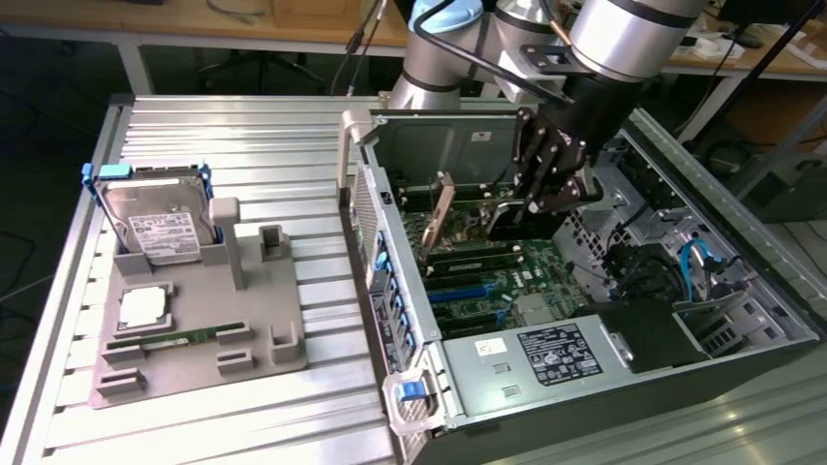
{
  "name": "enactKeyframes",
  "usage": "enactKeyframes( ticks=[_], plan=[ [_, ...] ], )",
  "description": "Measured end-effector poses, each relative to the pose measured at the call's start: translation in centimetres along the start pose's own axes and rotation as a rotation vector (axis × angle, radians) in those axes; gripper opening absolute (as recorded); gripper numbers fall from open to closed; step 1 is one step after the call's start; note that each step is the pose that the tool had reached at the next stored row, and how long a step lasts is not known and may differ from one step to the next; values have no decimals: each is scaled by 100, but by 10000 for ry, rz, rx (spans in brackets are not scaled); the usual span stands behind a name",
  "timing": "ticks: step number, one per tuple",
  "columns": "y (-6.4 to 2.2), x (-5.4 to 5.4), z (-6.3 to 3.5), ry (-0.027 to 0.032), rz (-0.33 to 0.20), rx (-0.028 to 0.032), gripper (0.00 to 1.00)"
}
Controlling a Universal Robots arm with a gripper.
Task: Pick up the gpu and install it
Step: 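Insert the gpu into the slot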
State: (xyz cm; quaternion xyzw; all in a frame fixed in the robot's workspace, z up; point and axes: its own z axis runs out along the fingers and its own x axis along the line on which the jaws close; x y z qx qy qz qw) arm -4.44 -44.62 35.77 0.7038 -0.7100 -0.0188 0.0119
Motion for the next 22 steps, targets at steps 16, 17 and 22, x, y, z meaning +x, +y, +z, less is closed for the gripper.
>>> enactKeyframes(
  ticks=[16, 17, 22],
  plan=[
    [24, 118, 240, 6, -125, -1, 27],
    [30, 118, 268, 7, -126, -1, 27],
    [61, 119, 378, 6, -127, 1, 27]
  ],
)
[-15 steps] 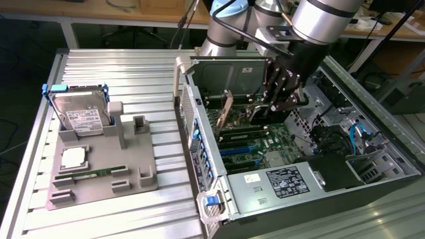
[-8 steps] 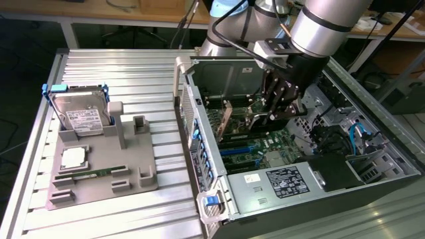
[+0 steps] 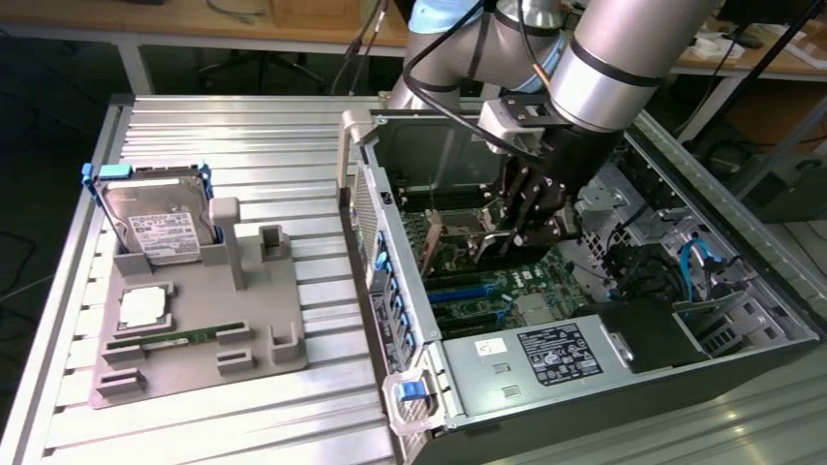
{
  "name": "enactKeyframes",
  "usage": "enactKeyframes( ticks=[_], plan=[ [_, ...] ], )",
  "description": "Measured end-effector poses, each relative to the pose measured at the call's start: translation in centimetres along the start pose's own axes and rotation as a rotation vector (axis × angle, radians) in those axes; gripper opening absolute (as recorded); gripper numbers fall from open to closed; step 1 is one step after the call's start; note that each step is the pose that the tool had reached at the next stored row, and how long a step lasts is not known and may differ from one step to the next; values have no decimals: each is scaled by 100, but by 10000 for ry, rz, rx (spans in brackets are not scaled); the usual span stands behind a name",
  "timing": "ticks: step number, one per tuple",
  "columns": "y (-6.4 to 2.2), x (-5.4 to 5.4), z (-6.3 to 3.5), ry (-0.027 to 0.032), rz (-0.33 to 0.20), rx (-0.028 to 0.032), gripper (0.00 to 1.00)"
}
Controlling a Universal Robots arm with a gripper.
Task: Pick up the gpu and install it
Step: 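Insert the gpu into the slot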
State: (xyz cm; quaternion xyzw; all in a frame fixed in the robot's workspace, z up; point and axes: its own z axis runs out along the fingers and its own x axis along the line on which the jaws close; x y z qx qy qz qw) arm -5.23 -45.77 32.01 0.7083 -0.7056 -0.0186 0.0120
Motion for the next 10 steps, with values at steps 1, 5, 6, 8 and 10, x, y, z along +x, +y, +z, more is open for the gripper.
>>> enactKeyframes(
  ticks=[1, 5, 6, 8, 10],
  plan=[
    [4, 0, 15, 1, 0, 0, 27],
    [6, 1, 46, 2, -1, 1, 27],
    [6, 1, 46, 3, 0, 0, 27],
    [6, 0, 47, 0, -1, 1, 27],
    [6, 0, 47, 0, -1, 1, 27]
  ],
)
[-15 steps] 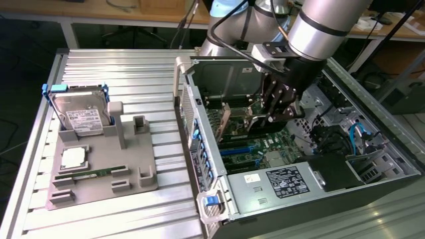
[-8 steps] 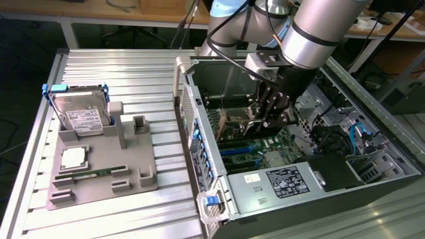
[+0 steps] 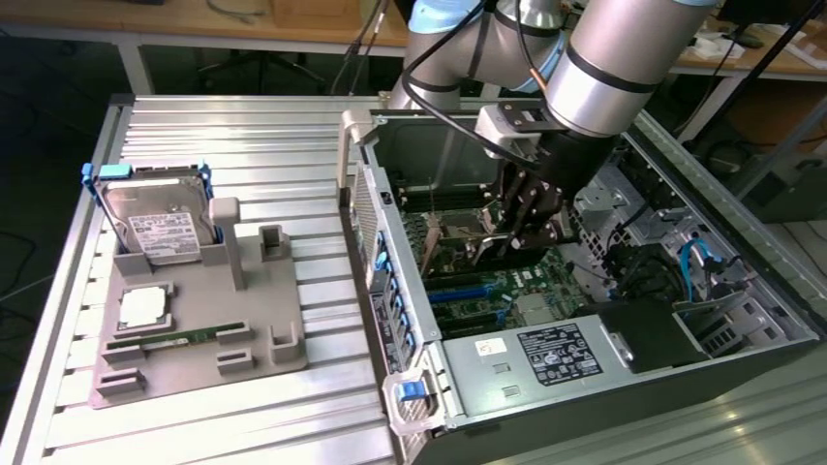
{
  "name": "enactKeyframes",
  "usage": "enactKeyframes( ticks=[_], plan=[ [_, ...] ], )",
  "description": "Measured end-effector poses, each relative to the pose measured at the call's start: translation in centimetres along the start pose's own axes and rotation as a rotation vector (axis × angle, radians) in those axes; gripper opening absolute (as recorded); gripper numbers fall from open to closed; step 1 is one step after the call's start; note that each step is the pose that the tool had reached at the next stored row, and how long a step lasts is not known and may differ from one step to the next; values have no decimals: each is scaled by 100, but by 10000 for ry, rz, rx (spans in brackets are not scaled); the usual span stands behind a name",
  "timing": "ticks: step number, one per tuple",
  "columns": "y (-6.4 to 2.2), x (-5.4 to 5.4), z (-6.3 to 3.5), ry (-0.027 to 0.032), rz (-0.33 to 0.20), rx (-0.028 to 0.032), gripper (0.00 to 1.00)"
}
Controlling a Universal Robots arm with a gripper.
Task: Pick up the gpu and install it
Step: 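Insert the gpu into the slot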
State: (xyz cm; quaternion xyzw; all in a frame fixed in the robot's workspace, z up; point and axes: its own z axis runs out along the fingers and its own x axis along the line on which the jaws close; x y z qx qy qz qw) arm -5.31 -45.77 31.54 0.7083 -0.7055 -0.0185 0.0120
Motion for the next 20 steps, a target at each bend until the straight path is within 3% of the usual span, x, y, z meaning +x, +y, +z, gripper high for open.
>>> enactKeyframes(
  ticks=[9, 20],
  plan=[
    [0, 0, 6, -3, 0, 1, 27],
    [64, 3, 209, 0, -8, 0, 27]
  ],
)
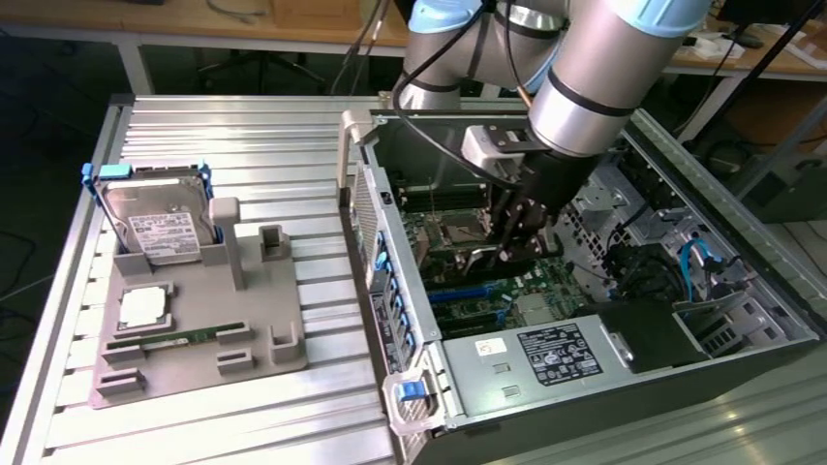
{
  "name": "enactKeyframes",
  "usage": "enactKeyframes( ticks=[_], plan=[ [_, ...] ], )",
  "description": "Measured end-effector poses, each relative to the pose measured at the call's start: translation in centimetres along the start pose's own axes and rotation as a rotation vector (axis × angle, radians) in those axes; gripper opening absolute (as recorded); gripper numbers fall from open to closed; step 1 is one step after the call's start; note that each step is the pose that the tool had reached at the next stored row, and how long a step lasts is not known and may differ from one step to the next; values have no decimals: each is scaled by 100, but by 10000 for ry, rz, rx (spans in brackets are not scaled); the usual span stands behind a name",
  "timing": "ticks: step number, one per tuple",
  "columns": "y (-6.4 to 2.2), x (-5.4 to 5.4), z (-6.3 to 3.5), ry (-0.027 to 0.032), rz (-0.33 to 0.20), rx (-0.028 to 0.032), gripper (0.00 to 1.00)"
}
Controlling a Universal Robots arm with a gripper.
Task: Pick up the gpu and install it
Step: 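Insert the gpu into the slot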
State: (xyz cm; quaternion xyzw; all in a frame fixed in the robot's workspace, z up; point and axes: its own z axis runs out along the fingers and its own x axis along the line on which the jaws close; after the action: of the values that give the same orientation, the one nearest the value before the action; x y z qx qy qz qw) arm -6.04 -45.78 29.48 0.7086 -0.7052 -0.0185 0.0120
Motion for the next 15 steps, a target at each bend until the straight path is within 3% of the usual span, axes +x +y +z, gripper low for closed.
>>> enactKeyframes(
  ticks=[4, 15],
  plan=[
    [72, -16, 57, 0, 0, 13, 27],
    [95, -17, 109, 0, 0, 25, 27]
  ],
)
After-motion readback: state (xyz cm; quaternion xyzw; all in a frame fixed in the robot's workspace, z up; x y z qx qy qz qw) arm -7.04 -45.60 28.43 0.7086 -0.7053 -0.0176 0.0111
